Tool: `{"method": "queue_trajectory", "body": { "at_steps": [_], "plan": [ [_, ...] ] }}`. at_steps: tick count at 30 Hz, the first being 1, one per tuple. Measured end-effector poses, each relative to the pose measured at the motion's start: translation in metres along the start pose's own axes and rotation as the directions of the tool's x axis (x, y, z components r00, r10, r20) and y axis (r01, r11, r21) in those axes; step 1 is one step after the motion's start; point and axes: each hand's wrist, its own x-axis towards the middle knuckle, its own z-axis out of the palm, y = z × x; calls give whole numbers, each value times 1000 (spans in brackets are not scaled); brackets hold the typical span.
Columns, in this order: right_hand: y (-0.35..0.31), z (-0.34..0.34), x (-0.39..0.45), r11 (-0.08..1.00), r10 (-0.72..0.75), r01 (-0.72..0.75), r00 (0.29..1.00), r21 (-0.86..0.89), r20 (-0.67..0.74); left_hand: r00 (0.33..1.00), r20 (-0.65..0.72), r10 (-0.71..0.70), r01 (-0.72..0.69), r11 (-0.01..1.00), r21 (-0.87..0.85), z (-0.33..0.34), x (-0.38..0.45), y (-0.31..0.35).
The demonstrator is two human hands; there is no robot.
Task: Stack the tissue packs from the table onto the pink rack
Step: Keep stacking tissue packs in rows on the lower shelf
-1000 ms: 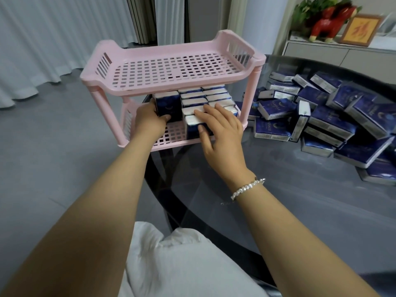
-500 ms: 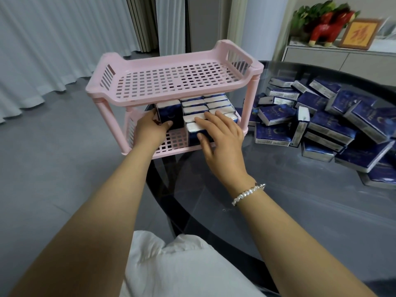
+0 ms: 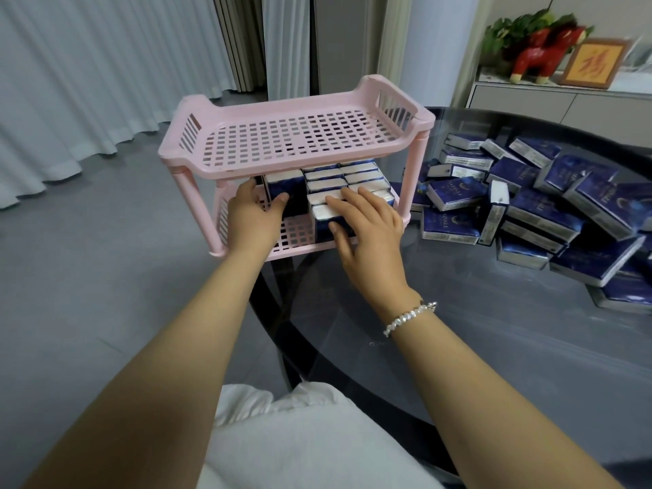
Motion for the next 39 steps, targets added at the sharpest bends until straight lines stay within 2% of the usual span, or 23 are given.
{"method": "queue_trajectory", "body": {
  "at_steps": [4, 7, 12, 15, 17, 22, 24, 26, 29, 32, 36, 39],
  "plan": [
    [-4, -3, 1, 1000, -5, 5, 1000, -20, 3, 998, -29, 56, -57, 998, -21, -5, -27, 5],
    [-8, -12, 4, 999, 4, -1, 999, 50, -54, 998, -25, 56, -59, 987, -151, -6, -50, 18],
    [-9, -46, 5, 990, 98, -91, 993, 111, -63, 961, -34, 274, -276, 954, -116, -3, -83, 46],
    [-2, -74, 1, 980, 178, -170, 981, 102, -77, 944, 32, 328, -321, 937, -140, 6, -97, 68],
    [10, -94, -2, 976, 213, -209, 973, 60, -84, 944, 101, 313, -294, 940, -172, 16, -103, 78],
    [53, -133, -7, 953, 220, -243, 966, -182, -138, 931, 266, 249, -188, 954, -233, 54, -112, 92],
    [68, -143, -6, 928, 230, -265, 960, -260, -157, 909, 346, 231, -174, 967, -188, 67, -116, 98],
    [82, -149, -4, 898, 213, -257, 964, -358, -159, 859, 436, 267, -246, 963, -105, 78, -118, 98],
    [96, -150, 2, 865, 158, -175, 985, -471, -75, 728, 588, 353, -442, 897, 9, 95, -115, 94],
    [103, -150, 15, 832, 157, -96, 985, -546, 66, 627, 713, 314, -538, 837, 105, 109, -110, 84],
    [109, -160, 33, 814, 255, -45, 923, -580, 287, 615, 703, 357, -671, 705, 229, 114, -101, 72],
    [107, -170, 38, 858, 276, -58, 891, -511, 362, 634, 651, 418, -702, 664, 257, 109, -101, 71]
  ]
}}
